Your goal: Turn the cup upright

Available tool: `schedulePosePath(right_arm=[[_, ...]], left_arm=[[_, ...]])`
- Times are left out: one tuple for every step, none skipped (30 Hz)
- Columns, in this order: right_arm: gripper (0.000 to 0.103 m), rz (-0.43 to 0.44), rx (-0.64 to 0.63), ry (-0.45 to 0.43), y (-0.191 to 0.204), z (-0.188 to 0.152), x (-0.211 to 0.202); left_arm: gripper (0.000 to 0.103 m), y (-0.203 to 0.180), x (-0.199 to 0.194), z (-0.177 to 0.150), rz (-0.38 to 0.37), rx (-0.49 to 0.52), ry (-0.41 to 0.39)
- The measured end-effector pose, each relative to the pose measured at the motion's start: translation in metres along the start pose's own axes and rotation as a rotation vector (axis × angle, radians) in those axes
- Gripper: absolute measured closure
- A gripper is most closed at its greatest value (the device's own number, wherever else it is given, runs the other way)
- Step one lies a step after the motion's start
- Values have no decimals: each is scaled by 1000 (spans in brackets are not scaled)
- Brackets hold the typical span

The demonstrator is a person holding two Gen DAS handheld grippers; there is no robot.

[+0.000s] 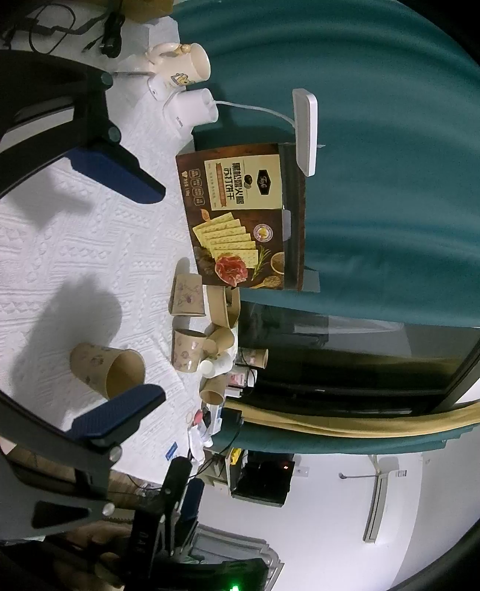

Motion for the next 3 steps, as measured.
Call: schedulePosePath(right_arm=[[21,0,-1,0,0,0,0],[21,1,0,-1,0,0,0],[21,-1,-3,4,0,0,0]], left_arm=[[5,0,0,0,0,0,0],[5,0,0,0,-3,-1,-1],[5,1,0,0,-2,-3,-3]])
Point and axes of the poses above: each gripper's, at about its wrist camera, not at the fingertips, and x roughly the way its jaws point, y to its left, z to its top, the point moved 2 cm from there along x, roughly the way its jaws point, and after that the axes turned 11 degrees about -x, right-handed, at the moved point
